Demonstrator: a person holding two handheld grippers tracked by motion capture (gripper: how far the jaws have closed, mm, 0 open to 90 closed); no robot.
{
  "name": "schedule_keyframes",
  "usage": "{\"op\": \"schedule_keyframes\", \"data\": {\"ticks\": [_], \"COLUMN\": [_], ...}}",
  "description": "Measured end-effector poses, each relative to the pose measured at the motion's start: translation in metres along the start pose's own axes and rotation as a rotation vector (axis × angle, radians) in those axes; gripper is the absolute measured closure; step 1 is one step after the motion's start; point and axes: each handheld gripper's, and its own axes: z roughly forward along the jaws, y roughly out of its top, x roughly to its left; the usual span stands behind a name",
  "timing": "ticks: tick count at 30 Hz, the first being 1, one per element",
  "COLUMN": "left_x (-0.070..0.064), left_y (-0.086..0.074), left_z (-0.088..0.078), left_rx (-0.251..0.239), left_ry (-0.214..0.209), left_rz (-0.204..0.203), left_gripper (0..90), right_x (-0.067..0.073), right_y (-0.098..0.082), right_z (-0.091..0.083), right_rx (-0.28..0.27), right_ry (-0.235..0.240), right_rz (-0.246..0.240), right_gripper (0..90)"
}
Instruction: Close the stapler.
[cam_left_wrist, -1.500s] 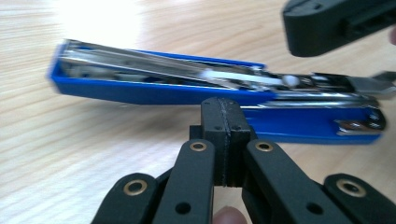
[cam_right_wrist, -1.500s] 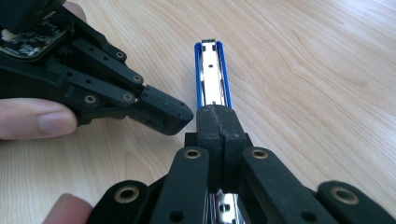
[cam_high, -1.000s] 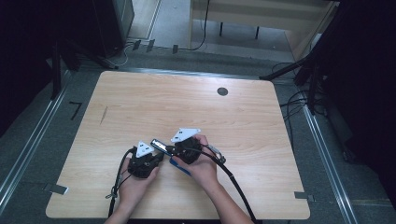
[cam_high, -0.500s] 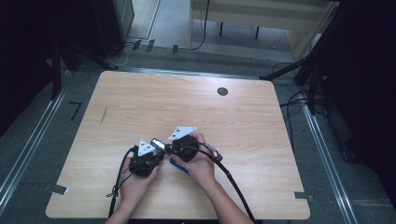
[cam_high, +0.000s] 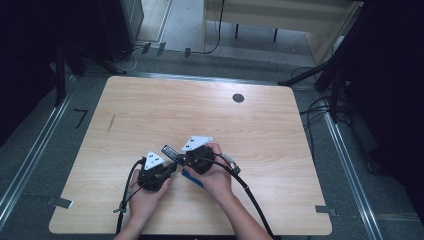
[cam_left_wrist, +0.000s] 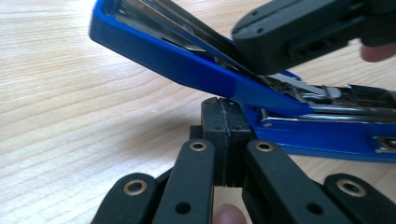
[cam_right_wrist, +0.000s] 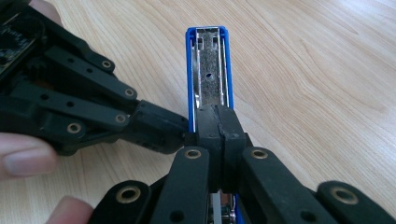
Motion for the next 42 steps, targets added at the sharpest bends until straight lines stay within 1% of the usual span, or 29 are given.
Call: {"op": "schedule_keyframes", "data": {"ticks": [2,4,7,10,11,13,14,15,16,19,21,22,27,28,32,34,36,37,39,42], "left_x": [-0.003,-0.008,-0.015,-0.023,-0.025,-0.029,-0.031,-0.032,-0.034,-0.035,-0.038,-0.040,-0.051,-0.052,-0.055,-0.057,-0.059,-0.060,-0.062,-0.064], "left_y": [-0.001,-0.002,-0.005,-0.008,-0.008,-0.008,-0.009,-0.009,-0.009,-0.009,-0.010,-0.010,-0.010,-0.010,-0.009,-0.009,-0.007,-0.007,-0.007,-0.007], "left_z": [-0.001,-0.003,-0.003,-0.002,-0.002,-0.001,0.000,0.001,0.002,0.003,0.003,0.004,0.008,0.009,0.010,0.012,0.015,0.015,0.017,0.017], "left_rx": [-0.002,-0.017,-0.027,-0.022,-0.023,-0.025,-0.023,-0.026,-0.024,-0.024,-0.022,-0.024,-0.011,-0.011,-0.008,-0.003,0.010,0.012,0.015,0.012], "left_ry": [-0.009,-0.032,-0.052,-0.067,-0.080,-0.091,-0.091,-0.093,-0.090,-0.087,-0.078,-0.082,-0.089,-0.099,-0.108,-0.109,-0.109,-0.110,-0.112,-0.109], "left_rz": [0.020,0.024,0.048,0.070,0.072,0.078,0.088,0.088,0.101,0.110,0.132,0.133,0.177,0.182,0.196,0.200,0.214,0.213,0.229,0.236], "left_gripper": [90.0,90.0,90.0,90.0,90.0,90.0,90.0,90.0,90.0,90.0,90.0,90.0,90.0,90.0,90.0,90.0,90.0,90.0,90.0,90.0], "right_x": [0.001,0.001,0.001,0.001,0.002,0.002,0.002,0.002,0.002,0.002,0.002,0.001,0.001,0.002,0.003,0.002,0.002,0.002,0.001,0.001], "right_y": [0.000,0.000,0.001,0.000,0.000,0.000,0.000,0.000,-0.001,-0.001,-0.003,-0.004,-0.007,-0.007,-0.008,-0.009,-0.011,-0.011,-0.012,-0.014], "right_z": [-0.001,-0.002,-0.005,-0.007,-0.009,-0.010,-0.011,-0.013,-0.015,-0.018,-0.020,-0.021,-0.024,-0.026,-0.030,-0.033,-0.038,-0.038,-0.040,-0.045], "right_rx": [-0.002,-0.002,-0.007,-0.011,-0.014,-0.017,-0.019,-0.022,-0.028,-0.032,-0.045,-0.049,-0.058,-0.062,-0.062,-0.068,-0.071,-0.071,-0.075,-0.078], "right_ry": [-0.002,-0.002,-0.005,-0.006,-0.005,-0.006,-0.008,-0.009,-0.011,-0.011,-0.006,-0.004,-0.005,-0.004,-0.007,-0.007,-0.010,-0.010,-0.015,-0.015], "right_rz": [0.004,0.010,0.000,-0.003,0.000,0.002,0.001,0.001,-0.001,-0.006,0.002,0.007,0.010,0.008,0.010,0.012,0.012,0.012,0.010,0.011], "right_gripper": [90.0,90.0,90.0,90.0,90.0,90.0,90.0,90.0,90.0,90.0,90.0,90.0,90.0,90.0,90.0,90.0,90.0,90.0,90.0,90.0]}}
